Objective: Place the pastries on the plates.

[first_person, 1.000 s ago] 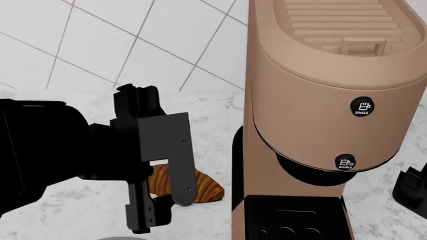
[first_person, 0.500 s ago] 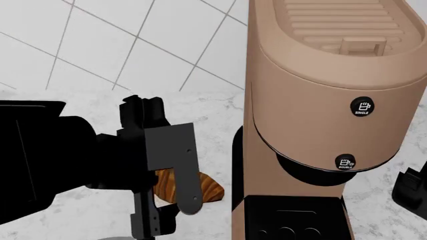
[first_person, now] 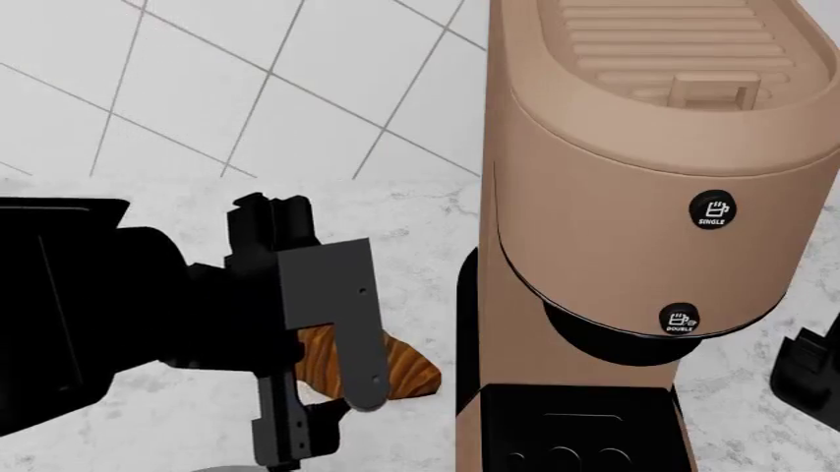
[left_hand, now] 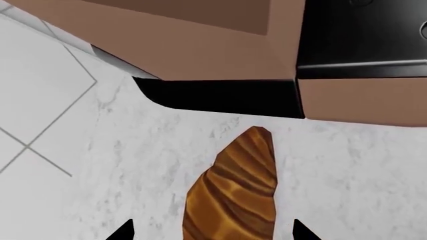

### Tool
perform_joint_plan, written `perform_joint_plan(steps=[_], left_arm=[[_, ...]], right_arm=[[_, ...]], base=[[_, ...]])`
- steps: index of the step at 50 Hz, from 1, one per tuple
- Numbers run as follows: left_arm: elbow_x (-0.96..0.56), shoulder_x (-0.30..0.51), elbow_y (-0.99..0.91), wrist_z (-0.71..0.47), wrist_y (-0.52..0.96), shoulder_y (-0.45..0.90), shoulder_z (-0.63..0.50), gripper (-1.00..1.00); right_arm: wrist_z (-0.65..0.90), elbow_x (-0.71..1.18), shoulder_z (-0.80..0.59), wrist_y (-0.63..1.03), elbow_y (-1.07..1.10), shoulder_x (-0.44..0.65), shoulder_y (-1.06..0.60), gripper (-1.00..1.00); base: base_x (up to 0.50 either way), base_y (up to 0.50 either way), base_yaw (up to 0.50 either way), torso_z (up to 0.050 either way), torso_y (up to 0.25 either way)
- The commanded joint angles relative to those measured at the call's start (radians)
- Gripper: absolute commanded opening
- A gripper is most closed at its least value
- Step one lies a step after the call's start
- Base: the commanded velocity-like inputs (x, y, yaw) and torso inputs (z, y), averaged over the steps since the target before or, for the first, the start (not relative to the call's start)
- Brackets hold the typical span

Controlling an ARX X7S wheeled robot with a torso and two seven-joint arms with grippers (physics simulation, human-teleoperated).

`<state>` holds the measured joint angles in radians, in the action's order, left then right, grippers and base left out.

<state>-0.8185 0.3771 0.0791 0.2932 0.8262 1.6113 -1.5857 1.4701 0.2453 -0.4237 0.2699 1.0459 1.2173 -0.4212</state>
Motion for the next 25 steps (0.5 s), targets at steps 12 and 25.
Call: perform_joint_plan(steps=[12,25], left_arm=[[0.051,-0.057,0.123,0.067,-0.042,-0.048,0.001,1.0],[0.051,-0.071,0.138,0.067,-0.05,-0.068,0.003,1.0]], right_arm=[[0.067,0.044,-0.102,-0.042,0.001,0.091,-0.081,1.0],[0.091,0.071,-0.199,-0.051,0.001,0.12,-0.18,1.0]], base=[[0.0,0.0,0.0,0.0,0.0],[0.0,0.0,0.0,0.0,0.0]])
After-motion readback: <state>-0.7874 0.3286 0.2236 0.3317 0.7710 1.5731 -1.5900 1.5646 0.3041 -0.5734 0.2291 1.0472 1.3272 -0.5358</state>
